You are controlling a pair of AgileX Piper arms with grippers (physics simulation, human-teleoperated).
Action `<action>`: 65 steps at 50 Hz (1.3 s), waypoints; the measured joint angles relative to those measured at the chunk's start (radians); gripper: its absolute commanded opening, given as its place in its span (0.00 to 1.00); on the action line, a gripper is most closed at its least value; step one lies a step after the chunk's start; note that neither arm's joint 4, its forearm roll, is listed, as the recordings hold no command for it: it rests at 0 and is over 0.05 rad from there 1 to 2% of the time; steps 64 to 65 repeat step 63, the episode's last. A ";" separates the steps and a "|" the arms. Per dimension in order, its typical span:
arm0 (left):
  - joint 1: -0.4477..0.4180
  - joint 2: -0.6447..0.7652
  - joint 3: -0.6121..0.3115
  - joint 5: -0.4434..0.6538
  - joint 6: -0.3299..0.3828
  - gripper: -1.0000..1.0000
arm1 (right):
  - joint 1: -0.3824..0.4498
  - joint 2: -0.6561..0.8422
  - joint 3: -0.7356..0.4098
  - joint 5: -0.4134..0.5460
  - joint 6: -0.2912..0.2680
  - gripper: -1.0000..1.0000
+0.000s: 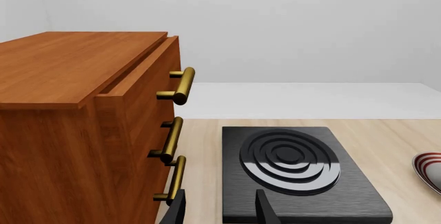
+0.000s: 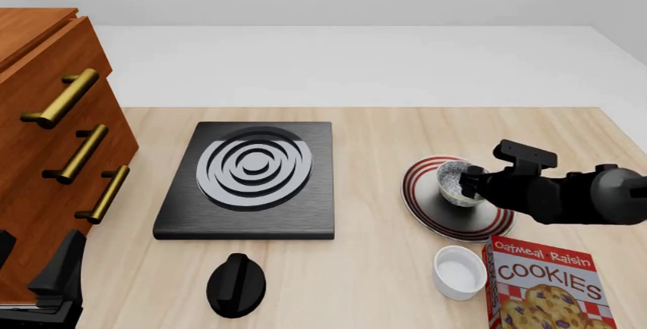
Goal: Pick the akita bowl on the ramekin and place it on the plate.
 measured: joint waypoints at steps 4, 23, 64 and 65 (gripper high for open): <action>0.000 0.000 0.000 0.000 0.000 1.00 | 0.004 -0.001 0.003 -0.003 0.012 1.00; 0.000 0.005 0.001 -0.005 0.000 1.00 | -0.019 -0.099 0.016 0.035 0.027 1.00; 0.000 0.000 0.000 0.001 0.000 1.00 | 0.064 -1.112 -0.098 0.663 -0.035 1.00; 0.000 0.000 0.000 0.001 0.000 1.00 | 0.064 -1.112 -0.098 0.663 -0.035 1.00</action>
